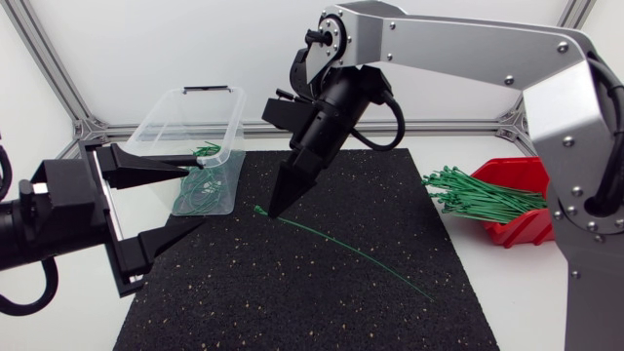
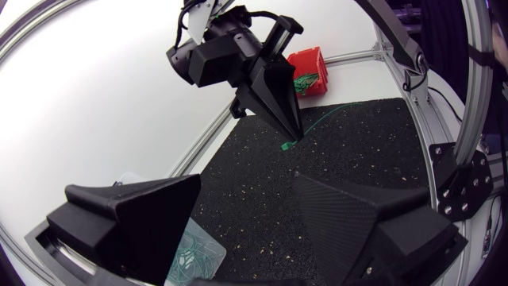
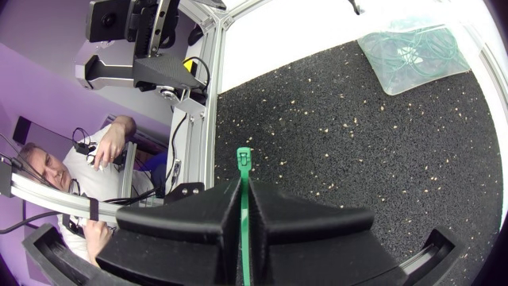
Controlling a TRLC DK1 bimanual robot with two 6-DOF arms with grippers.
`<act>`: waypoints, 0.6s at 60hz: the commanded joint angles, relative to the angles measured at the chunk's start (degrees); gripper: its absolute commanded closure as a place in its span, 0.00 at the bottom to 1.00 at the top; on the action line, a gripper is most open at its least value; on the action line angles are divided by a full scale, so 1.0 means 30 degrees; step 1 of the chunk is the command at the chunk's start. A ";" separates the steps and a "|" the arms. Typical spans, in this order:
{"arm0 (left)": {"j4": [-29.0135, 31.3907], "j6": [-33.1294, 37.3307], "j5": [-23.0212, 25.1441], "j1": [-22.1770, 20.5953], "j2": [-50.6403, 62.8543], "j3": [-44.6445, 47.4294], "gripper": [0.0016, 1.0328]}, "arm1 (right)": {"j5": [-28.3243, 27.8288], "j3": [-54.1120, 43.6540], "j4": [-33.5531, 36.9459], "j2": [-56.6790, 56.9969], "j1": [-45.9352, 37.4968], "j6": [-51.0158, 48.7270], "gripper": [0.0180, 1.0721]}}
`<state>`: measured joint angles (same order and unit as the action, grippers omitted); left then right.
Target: Take a green cable tie from the red box, thread the tail through the head to close it, then place it in the transparent bin on the left.
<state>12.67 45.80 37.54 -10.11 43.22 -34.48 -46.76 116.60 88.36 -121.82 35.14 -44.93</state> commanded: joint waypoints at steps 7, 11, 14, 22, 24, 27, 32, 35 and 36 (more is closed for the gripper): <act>-0.0648 0.2545 0.0348 -0.0820 0.0710 0.1122 0.21 | -0.0350 0.0832 0.0665 -0.1054 0.0271 0.0269 0.95; -0.0648 0.3454 0.0700 -0.0878 0.0798 0.1386 0.21 | -0.0350 0.0920 0.0694 -0.1200 0.0417 0.0298 0.95; -0.0648 0.3981 0.0963 -0.0908 0.1003 0.1415 0.21 | -0.0350 0.0949 0.0694 -0.1288 0.0534 0.0327 0.95; -0.0648 0.5094 0.0993 -0.1054 0.1442 0.1327 0.21 | -0.0350 0.0949 0.0811 -0.1581 0.0798 0.0386 0.95; -0.0648 0.5475 0.0963 -0.1259 0.1501 0.1327 0.23 | -0.0321 0.0978 0.0811 -0.1669 0.0886 0.0415 0.95; -0.0619 0.6061 0.0963 -0.1347 0.1765 0.1327 0.26 | -0.0321 0.0978 0.0841 -0.1727 0.0974 0.0415 0.95; -0.0531 0.6911 0.0729 -0.1699 0.2409 0.1151 0.26 | -0.0321 0.0949 0.0811 -0.1903 0.1091 0.0444 0.95; -0.0443 0.7526 0.0495 -0.1904 0.2878 0.0976 0.27 | -0.0321 0.0920 0.0841 -0.2050 0.1208 0.0503 0.95; -0.0443 0.7614 0.0495 -0.1962 0.2936 0.0946 0.27 | -0.0321 0.0891 0.0841 -0.2079 0.1267 0.0503 0.95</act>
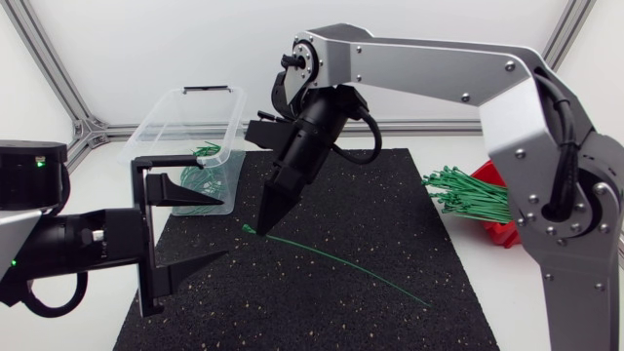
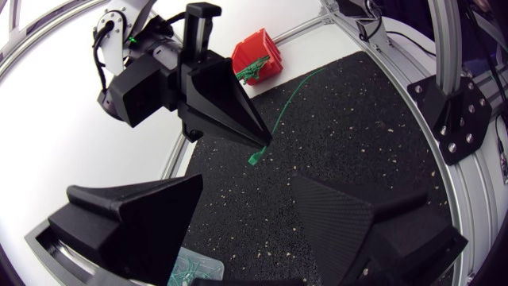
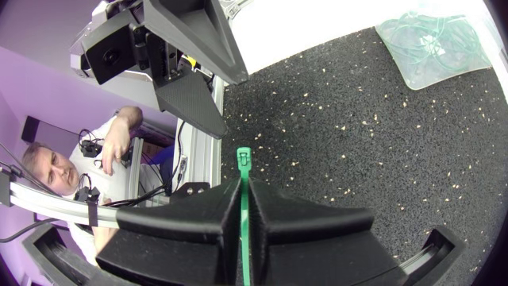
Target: Take a green cable tie from the red box, thread the tail through the head to close it, then place it in the transparent bin on the left.
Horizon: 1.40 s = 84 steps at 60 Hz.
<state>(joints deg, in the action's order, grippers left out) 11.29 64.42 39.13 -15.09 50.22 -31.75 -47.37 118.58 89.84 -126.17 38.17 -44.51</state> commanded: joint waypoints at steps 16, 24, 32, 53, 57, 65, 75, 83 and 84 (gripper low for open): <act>-0.0130 0.2783 -0.0770 -0.1239 0.1074 -0.0052 0.33 | -0.0087 0.0228 0.0345 -0.0922 0.0752 0.0511 0.95; -0.0247 0.3428 -0.0770 -0.1268 0.1337 0.0036 0.45 | -0.0087 0.0286 0.0345 -0.0981 0.0840 0.0511 0.95; -0.0247 0.3721 -0.0770 -0.1327 0.1455 0.0065 0.47 | -0.0087 0.0286 0.0345 -0.0981 0.0957 0.0599 0.95; -0.0335 0.3897 -0.0770 -0.2059 0.1279 0.0299 0.59 | -0.0117 0.0198 0.0345 -0.0951 0.1192 0.0658 0.95; -0.0335 0.4014 -0.0770 -0.2088 0.1220 0.0416 0.66 | -0.0117 0.0140 0.0345 -0.0922 0.1192 0.0658 0.95; -0.0452 0.4277 -0.0770 -0.2088 0.0957 0.0709 0.77 | -0.0117 0.0023 0.0345 -0.0864 0.1221 0.0628 0.95; -0.0423 0.4248 -0.0799 -0.2088 0.0722 0.0856 0.81 | -0.0117 -0.0153 0.0345 -0.0717 0.1280 0.0570 0.95; -0.0423 0.4248 -0.0887 -0.2235 0.0664 0.0885 0.82 | -0.0117 -0.0358 0.0345 -0.0629 0.1309 0.0511 0.95; -0.0423 0.4248 -0.0887 -0.2264 0.0664 0.0885 0.84 | -0.0117 -0.0388 0.0345 -0.0600 0.1309 0.0511 0.95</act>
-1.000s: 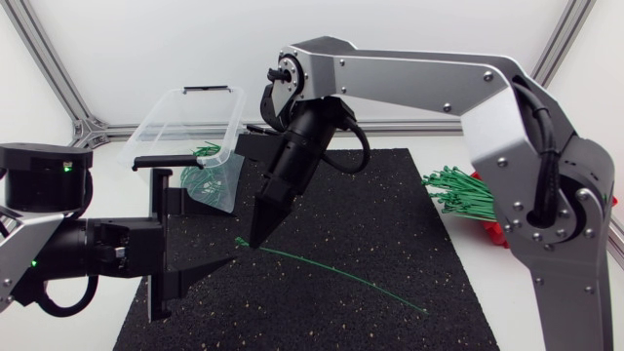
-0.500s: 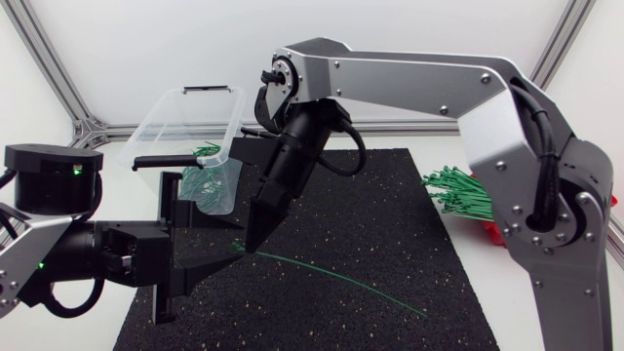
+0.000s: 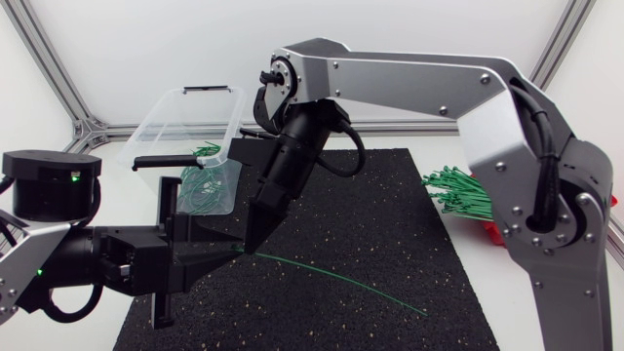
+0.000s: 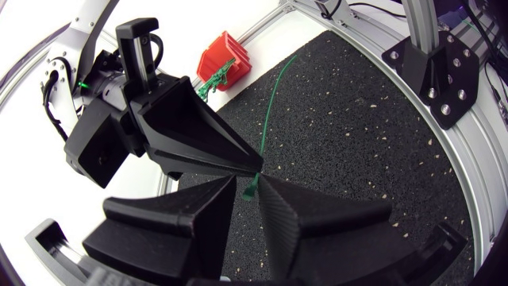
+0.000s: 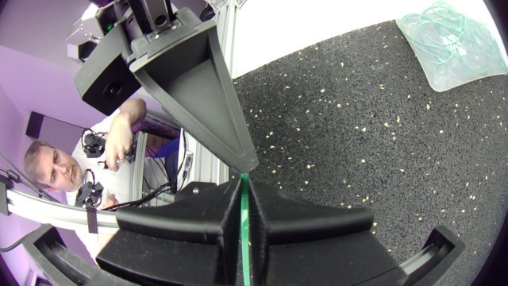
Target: Take a green cable tie from the red box, thread the tail through the head to close it, then place it in the transparent bin on the left.
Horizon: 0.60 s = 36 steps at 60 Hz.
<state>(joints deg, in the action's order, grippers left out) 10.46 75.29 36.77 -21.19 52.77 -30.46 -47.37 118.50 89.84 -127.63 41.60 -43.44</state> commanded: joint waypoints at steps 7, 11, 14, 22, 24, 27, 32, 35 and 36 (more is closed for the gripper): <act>-0.0176 0.0569 -0.0100 -0.0202 -0.0277 0.0455 0.95 | -0.0087 -0.0505 0.0345 -0.0024 0.0165 0.0066 0.95; -0.0176 0.0569 -0.0100 -0.0231 -0.0453 0.0514 0.97 | -0.0087 -0.0505 0.0345 0.0035 0.0165 0.0066 0.95; -0.0205 0.0569 -0.0100 -0.0261 -0.0511 0.0572 0.97 | -0.0117 -0.0534 0.0316 0.0035 0.0194 0.0066 0.95; -0.0176 0.0569 -0.0159 -0.0290 -0.0599 0.0602 0.97 | -0.0087 -0.0710 0.0345 0.0211 0.0282 -0.0051 0.95; -0.0176 0.0539 -0.0188 -0.0290 -0.0570 0.0602 0.97 | -0.0087 -0.0769 0.0316 0.0269 0.0282 -0.0080 0.95; -0.0146 0.0539 -0.0305 -0.0349 -0.0570 0.0602 0.97 | -0.0087 -0.0857 0.0316 0.0298 0.0282 -0.0139 0.95; -0.0058 0.0451 -0.0481 -0.0378 -0.0511 0.0426 0.97 | -0.0087 -0.0915 0.0287 0.0328 0.0282 -0.0227 0.95; 0.0059 0.0364 -0.0627 -0.0407 -0.0511 0.0309 0.97 | -0.0087 -0.0944 0.0257 0.0328 0.0224 -0.0285 0.95; 0.0117 0.0364 -0.0627 -0.0407 -0.0511 0.0279 0.97 | -0.0117 -0.0915 0.0228 0.0328 0.0194 -0.0168 0.95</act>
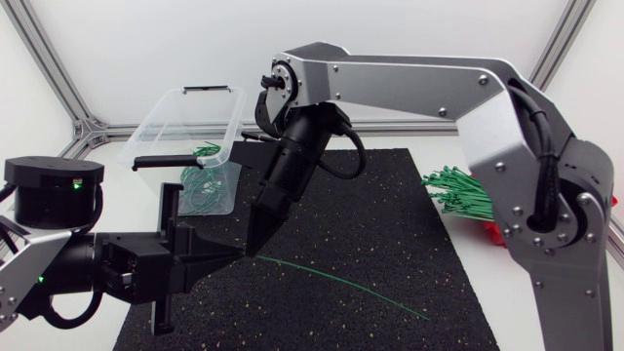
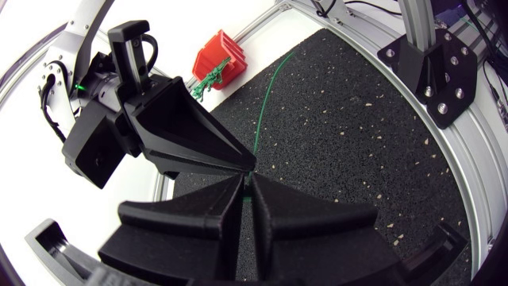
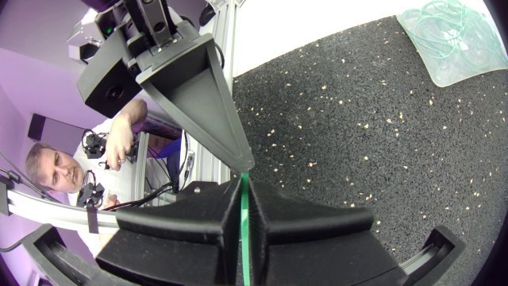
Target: Take a green cable tie from the red box, thread the tail through the head to close it, then place it in the transparent bin on the left.
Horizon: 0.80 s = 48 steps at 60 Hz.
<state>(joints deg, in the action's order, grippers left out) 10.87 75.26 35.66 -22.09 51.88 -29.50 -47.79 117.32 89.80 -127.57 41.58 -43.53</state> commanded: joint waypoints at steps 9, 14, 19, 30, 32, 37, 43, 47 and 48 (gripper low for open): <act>0.0653 0.0283 -0.0344 -0.0226 -0.0154 -0.0422 0.97 | 0.0286 -0.0932 -0.0285 0.0540 0.0084 0.0271 0.94; 0.1151 0.0224 -0.0344 -0.0284 -0.0154 -0.0598 0.97 | 0.0930 -0.1811 -0.1544 0.1302 0.0114 0.0271 0.80; 0.1825 0.0019 -0.0344 -0.0284 -0.0154 -0.0949 0.97 | 0.2043 -0.2162 -0.2218 0.1536 0.0114 0.0271 0.70; 0.3172 -0.0274 -0.0344 -0.0167 -0.0066 -0.1770 0.97 | 0.3215 -0.2074 -0.3244 0.1566 -0.0326 0.0271 0.65; 0.3348 -0.0362 -0.0344 -0.0196 -0.0007 -0.1916 0.97 | 0.3479 -0.2104 -0.3507 0.1566 -0.0414 0.0271 0.65; 0.3846 -0.0479 -0.0344 -0.0167 0.0227 -0.2238 0.97 | 0.3977 -0.2133 -0.3888 0.1800 -0.0765 0.0271 0.58; 0.4989 -0.0860 -0.0344 -0.0255 0.0784 -0.3205 0.97 | 0.4446 -0.2543 -0.4562 0.2474 -0.1058 0.0271 0.46; 0.5370 -0.1387 -0.0314 -0.0226 0.1399 -0.3879 0.97 | 0.4680 -0.3041 -0.5207 0.3089 -0.1234 0.0271 0.44; 0.5457 -0.1446 -0.0285 -0.0255 0.1458 -0.3967 0.97 | 0.4914 -0.3305 -0.5558 0.3353 -0.1263 0.0271 0.44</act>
<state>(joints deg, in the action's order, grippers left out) 25.91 72.73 34.20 -22.59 54.19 -38.13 -34.15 110.08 74.85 -121.34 38.09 -43.42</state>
